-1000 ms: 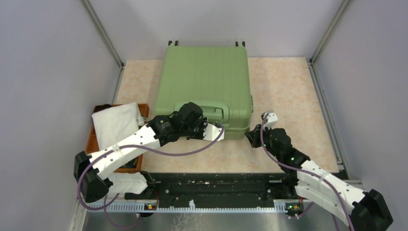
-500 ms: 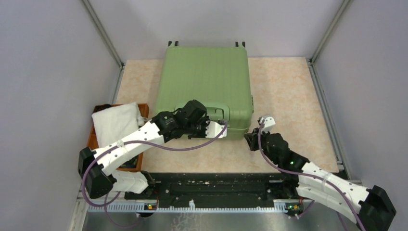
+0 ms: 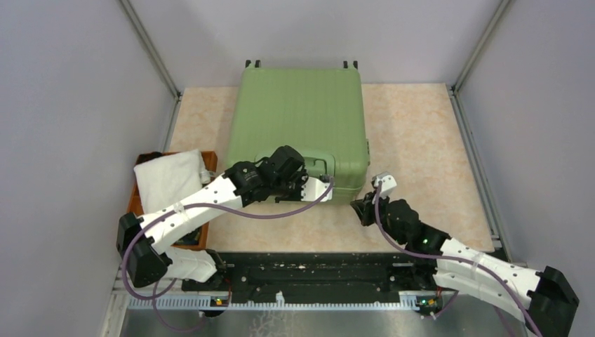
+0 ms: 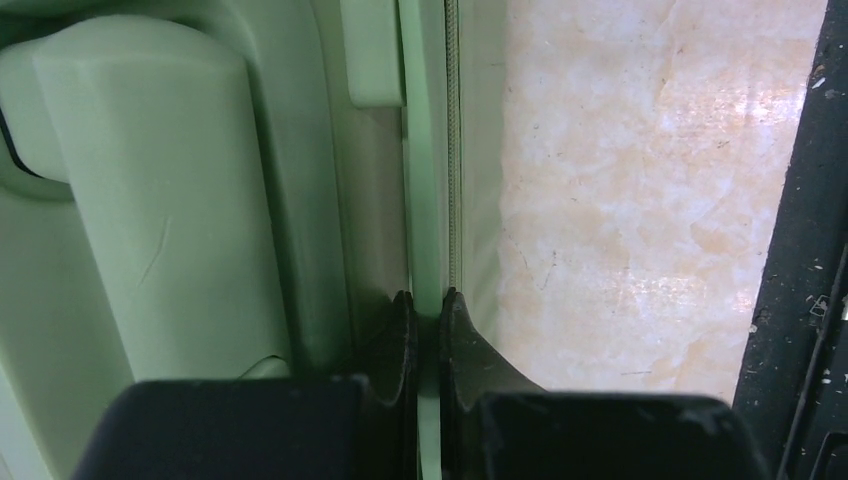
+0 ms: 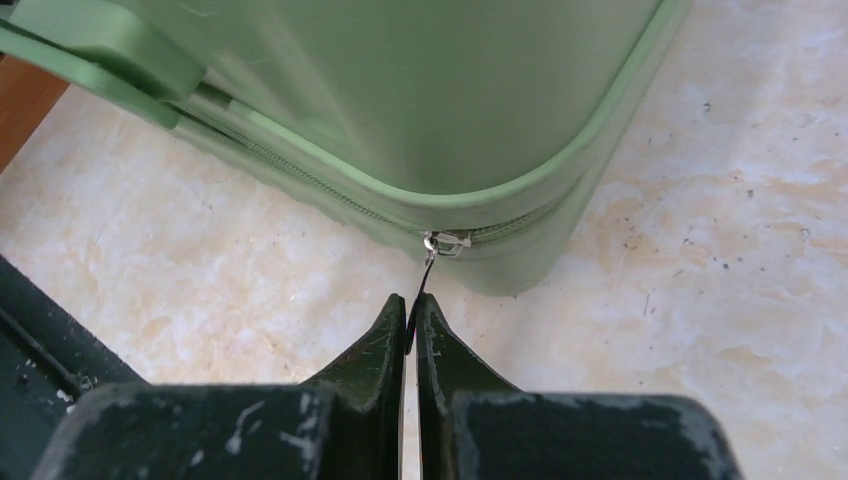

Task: Pack the luggage
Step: Zip the luggage at the center of the board.

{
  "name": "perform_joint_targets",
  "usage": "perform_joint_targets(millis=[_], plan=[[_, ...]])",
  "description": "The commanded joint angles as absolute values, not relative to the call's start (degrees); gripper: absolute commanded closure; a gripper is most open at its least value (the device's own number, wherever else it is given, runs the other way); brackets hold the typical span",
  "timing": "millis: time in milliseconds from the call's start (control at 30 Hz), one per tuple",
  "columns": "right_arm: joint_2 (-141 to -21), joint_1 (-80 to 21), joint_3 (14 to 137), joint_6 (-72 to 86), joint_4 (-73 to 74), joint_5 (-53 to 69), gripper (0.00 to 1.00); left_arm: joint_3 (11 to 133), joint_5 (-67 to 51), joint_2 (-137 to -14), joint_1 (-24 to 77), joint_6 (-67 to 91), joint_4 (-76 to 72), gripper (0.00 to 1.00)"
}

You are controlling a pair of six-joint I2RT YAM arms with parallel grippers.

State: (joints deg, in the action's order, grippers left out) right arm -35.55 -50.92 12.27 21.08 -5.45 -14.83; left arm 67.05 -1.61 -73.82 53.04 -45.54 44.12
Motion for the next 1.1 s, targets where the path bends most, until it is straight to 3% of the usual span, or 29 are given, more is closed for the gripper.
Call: perform_joint_targets(millis=[0,400,800,933,1067], plan=[[-36.47,-55.82,14.89,20.93,-14.72,-8.64,1.00,76.80,1.09,-74.15,53.74,-50.01,17.31,1.00],[-47.18,-57.61,17.25,20.17,-28.95,-12.13,1.00,82.37,-5.52,-79.19,53.79,-45.22,16.78,1.00],[-36.67,-32.77,14.97,23.31,-19.68,-4.25,1.00,95.27,-13.37,-89.32,54.22,-41.18,19.66,1.00],[-33.67,-30.51,14.14,22.35,-16.61,-3.43,1.00,92.65,-13.49,-88.21,54.31,-42.55,19.32,1.00],[-36.59,-30.61,12.91,21.82,-23.90,3.48,1.00,90.49,-13.53,-87.27,54.49,-42.66,18.54,1.00]])
